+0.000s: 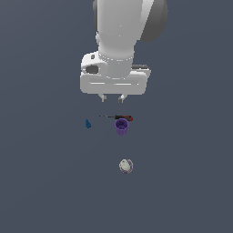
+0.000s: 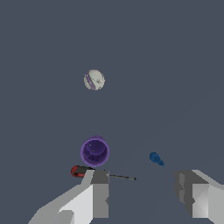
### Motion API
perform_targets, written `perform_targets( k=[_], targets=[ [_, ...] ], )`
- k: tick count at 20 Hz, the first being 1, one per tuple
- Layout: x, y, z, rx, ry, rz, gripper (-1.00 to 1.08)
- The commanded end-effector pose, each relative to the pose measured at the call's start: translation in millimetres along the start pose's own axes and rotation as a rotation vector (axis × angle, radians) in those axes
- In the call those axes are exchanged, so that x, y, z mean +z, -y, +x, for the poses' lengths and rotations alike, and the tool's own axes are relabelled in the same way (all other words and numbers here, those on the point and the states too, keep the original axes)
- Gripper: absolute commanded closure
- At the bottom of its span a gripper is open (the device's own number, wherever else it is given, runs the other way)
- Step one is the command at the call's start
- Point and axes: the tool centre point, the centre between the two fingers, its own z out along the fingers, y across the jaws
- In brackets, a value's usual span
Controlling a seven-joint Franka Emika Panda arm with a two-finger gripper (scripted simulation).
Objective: Pick up a designated object from a clutter of objects.
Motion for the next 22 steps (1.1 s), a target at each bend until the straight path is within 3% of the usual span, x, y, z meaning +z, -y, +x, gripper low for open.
perform_targets(
  k=[1, 8, 16, 22],
  targets=[
    [12.4, 4.5, -2.4, -0.041, 0.018, -0.025, -0.20],
    [62.7, 23.4, -14.9, -0.227, 0.092, -0.127, -0.20],
    [132.2, 53.1, -40.9, -0.533, 0.195, -0.257, -0.20],
    [176.2, 74.2, -64.1, -0.760, 0.261, -0.329, -0.20]
  ],
)
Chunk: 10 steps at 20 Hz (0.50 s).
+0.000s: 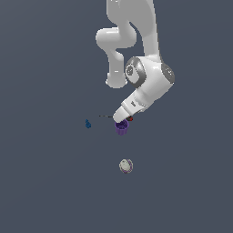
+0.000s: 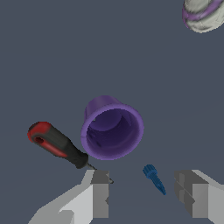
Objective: Pick up a designated object from a clutter of objects.
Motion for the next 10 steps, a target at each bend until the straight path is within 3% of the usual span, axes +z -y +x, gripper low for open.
perform_targets(
  k=[1, 10],
  targets=[
    [12.9, 14.8, 2.9, -0.088, 0.019, -0.029, -0.20],
    [39.7, 48.4, 7.0, -0.279, 0.056, -0.083, -0.20]
  ],
)
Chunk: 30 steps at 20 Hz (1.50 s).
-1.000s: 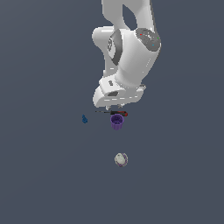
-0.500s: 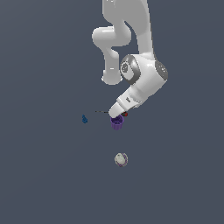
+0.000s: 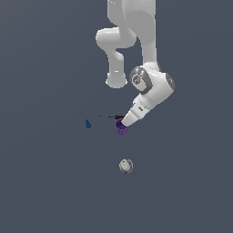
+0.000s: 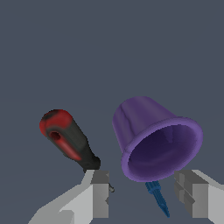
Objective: Pick up a designated object from a clutter of objects.
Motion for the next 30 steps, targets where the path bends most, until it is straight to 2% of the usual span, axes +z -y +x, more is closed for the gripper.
perform_targets(
  k=[1, 8, 18, 19, 30],
  targets=[
    [4.0, 5.6, 2.1, -0.034, 0.006, -0.010, -0.20],
    [7.0, 8.0, 2.9, -0.046, 0.008, -0.012, -0.20],
    [32.5, 9.5, 2.5, -0.053, 0.008, -0.013, -0.20],
    [32.5, 9.5, 2.5, -0.053, 0.008, -0.013, 1.08],
    [31.4, 8.9, 2.7, -0.052, 0.006, -0.014, 1.08]
  ],
)
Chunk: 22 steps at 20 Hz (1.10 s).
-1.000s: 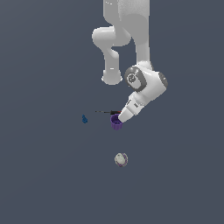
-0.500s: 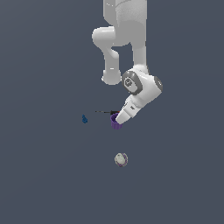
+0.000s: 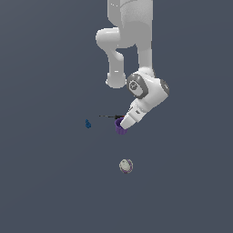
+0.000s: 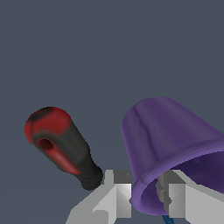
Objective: Pick up a designated object from a clutter of objects.
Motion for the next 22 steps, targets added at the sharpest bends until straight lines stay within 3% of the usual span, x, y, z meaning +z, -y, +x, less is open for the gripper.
perform_targets(
  k=[1, 12, 22],
  targets=[
    [-0.7, -0.1, -0.4, 0.000, 0.000, 0.000, 1.08],
    [-34.5, -5.2, -19.7, -0.001, 0.000, 0.001, 1.08],
    [-112.3, -17.3, -63.3, -0.003, -0.003, 0.004, 1.08]
  ],
)
